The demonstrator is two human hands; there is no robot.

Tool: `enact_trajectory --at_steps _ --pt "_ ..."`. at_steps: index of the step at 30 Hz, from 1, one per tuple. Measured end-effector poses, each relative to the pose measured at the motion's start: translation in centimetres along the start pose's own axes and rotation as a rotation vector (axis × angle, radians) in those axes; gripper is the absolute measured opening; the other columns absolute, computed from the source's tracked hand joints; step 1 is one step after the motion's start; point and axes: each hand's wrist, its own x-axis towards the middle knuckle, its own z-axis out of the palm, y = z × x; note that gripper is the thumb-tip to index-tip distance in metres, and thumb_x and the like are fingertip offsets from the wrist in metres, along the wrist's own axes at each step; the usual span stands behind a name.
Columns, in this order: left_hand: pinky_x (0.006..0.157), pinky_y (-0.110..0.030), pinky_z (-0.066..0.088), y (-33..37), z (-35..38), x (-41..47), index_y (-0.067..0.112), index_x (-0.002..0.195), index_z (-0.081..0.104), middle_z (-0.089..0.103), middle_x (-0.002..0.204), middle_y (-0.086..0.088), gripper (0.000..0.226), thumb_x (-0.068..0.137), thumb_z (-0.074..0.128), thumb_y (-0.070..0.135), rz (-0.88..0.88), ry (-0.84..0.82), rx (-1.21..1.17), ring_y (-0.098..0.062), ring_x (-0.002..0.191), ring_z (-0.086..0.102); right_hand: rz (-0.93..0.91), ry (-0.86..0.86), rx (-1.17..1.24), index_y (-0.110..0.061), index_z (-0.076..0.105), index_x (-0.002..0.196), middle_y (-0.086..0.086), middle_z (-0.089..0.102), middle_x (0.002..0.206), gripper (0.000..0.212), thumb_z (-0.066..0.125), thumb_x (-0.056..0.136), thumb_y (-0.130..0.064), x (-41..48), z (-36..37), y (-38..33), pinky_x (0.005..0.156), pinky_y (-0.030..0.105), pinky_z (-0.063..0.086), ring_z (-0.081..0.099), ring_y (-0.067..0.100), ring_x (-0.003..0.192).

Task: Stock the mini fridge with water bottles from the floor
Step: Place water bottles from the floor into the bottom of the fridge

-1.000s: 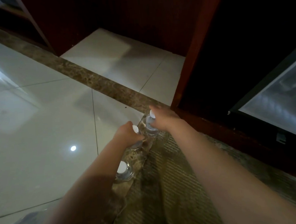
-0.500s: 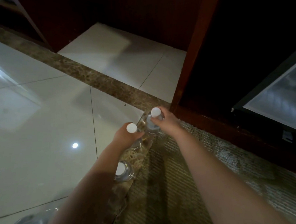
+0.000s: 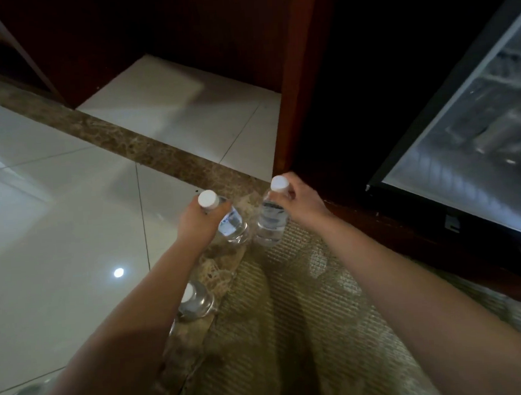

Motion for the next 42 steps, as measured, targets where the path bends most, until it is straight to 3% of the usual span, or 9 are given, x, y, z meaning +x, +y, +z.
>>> enact_trajectory --at_steps 5,8,13,15,18,23,29,35,42 --pt "0.093 -0.045 0.051 5.0 1.6 -3.1 0.015 0.117 0.06 0.067 0.11 -0.007 0.054 0.074 0.067 0.048 0.126 -0.007 0.024 -0.026 0.103 0.062 -0.075 0.126 0.004 -0.024 0.045 0.128 0.005 0.058 0.116 0.047 0.056 0.089 -0.047 -3.7 -6.4 -0.5 0.091 0.039 0.047 0.058 0.022 0.104" --pt "0.091 -0.04 0.049 8.2 3.4 -5.7 0.01 0.118 0.056 0.064 0.112 -0.009 0.049 0.082 0.066 0.041 0.188 -0.027 0.037 -0.027 0.104 0.06 -0.089 0.231 0.002 -0.024 0.04 0.132 0.005 0.057 0.111 0.058 0.048 0.086 -0.059 -6.7 -10.5 -0.3 0.085 0.042 0.049 0.059 0.023 0.099" --pt "0.087 -0.033 0.044 13.0 7.5 -10.0 0.012 0.123 0.053 0.061 0.118 -0.008 0.047 0.086 0.064 0.037 0.32 -0.152 0.081 -0.026 0.111 0.057 -0.055 0.311 -0.091 -0.013 0.043 0.127 0.002 0.051 0.107 0.043 0.052 0.095 -0.04 -10.9 -17.0 1.9 0.071 0.03 0.036 0.051 0.021 0.094" --pt "0.09 -0.038 0.049 14.6 9.1 -11.5 0.013 0.123 0.053 0.062 0.116 -0.007 0.046 0.085 0.065 0.037 0.368 -0.212 0.087 -0.026 0.11 0.058 -0.019 0.326 -0.124 -0.014 0.044 0.125 0.004 0.056 0.11 0.042 0.055 0.093 -0.04 -12.4 -19.1 3.1 0.074 0.034 0.041 0.053 0.023 0.098" --pt "0.088 -0.03 0.044 16.7 11.4 -13.2 0.013 0.127 0.051 0.06 0.12 -0.005 0.048 0.086 0.065 0.035 0.388 -0.257 0.08 -0.024 0.113 0.056 0.047 0.377 -0.105 -0.014 0.044 0.126 0.011 0.059 0.114 0.042 0.057 0.093 -0.038 -14.2 -21.8 5.2 0.084 0.041 0.048 0.056 0.03 0.103" --pt "0.091 -0.031 0.041 19.6 14.8 -14.7 0.014 0.131 0.048 0.057 0.126 -0.006 0.051 0.087 0.064 0.033 0.432 -0.299 0.1 -0.025 0.118 0.053 0.092 0.485 -0.048 -0.012 0.042 0.134 0.012 0.056 0.114 0.047 0.057 0.094 -0.032 -15.6 -25.6 7.5 0.077 0.032 0.04 0.053 0.027 0.101" --pt "0.092 -0.033 0.041 21.5 18.7 -14.7 0.015 0.132 0.048 0.057 0.126 -0.005 0.052 0.086 0.065 0.032 0.449 -0.331 0.12 -0.024 0.116 0.053 0.117 0.662 0.223 -0.01 0.047 0.121 0.001 0.054 0.101 0.033 0.058 0.093 -0.025 -15.5 -28.4 10.8 0.068 0.028 0.039 0.054 0.021 0.095" --pt "0.083 -0.028 0.039 23.3 22.7 -14.0 0.017 0.127 0.051 0.055 0.111 0.002 0.045 0.086 0.065 0.031 0.518 -0.394 0.113 -0.015 0.104 0.052 0.145 0.814 0.313 -0.02 0.046 0.107 -0.014 0.05 0.081 0.018 0.057 0.094 -0.023 -14.2 -30.6 13.6 0.052 0.009 0.036 0.049 0.0 0.07" --pt "0.076 -0.025 0.039 25.0 27.4 -12.1 0.016 0.12 0.054 0.056 0.103 0.004 0.039 0.085 0.068 0.028 0.579 -0.411 0.132 -0.013 0.095 0.053 0.19 0.931 0.258 -0.014 0.055 0.116 0.005 0.06 0.105 0.027 0.061 0.091 -0.022 -10.9 -33.5 17.6 0.061 0.022 0.037 0.054 0.018 0.085"
